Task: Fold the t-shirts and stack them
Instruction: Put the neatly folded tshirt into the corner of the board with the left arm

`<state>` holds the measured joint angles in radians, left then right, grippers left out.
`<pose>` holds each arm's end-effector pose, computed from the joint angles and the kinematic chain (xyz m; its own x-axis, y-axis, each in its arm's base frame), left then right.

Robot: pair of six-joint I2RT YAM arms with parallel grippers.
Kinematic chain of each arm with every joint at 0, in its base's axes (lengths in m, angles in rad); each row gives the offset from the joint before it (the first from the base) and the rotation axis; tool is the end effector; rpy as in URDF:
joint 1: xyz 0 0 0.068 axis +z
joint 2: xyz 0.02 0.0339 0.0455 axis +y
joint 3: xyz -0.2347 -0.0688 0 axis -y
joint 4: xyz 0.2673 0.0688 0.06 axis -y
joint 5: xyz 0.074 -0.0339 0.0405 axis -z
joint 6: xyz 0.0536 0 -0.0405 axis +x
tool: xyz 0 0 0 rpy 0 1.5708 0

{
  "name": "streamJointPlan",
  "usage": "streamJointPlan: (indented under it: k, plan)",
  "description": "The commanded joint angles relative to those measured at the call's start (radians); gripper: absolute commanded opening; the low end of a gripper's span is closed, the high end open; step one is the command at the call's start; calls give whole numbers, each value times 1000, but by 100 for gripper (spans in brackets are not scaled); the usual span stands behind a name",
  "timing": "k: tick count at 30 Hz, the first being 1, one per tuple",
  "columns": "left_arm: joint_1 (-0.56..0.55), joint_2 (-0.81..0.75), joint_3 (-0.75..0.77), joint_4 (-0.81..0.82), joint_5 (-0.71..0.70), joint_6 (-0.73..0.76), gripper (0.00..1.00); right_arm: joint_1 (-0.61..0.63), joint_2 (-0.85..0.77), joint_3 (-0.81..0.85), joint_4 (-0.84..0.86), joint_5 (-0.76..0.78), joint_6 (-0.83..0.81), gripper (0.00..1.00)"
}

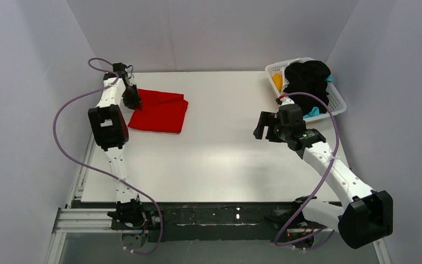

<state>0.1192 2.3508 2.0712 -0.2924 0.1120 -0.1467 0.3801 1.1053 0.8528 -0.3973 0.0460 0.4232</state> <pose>0.5622 0.0613 0.1954 -0.5281 -0.2095 -0.8229 -0.1032 0.9777 -0.1828 0.2702 0.1053 0.2374 -0.6505 0.1819 -0.7374 -0.0762 0.9504 0.3016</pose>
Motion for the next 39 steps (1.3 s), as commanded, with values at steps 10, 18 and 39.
streamJointPlan:
  k: [10, 18, 39]
  plan:
    - [170, 185, 346, -151, -7, 15, 0, 2, 103, 81, -21, 63, 19, 87]
    - [206, 202, 368, -93, -97, -11, 0, 2, 135, 101, -39, 83, 30, 87]
    - [143, -425, -114, -5, 223, -335, 98, 0, 41, 58, 39, 122, 38, 93]
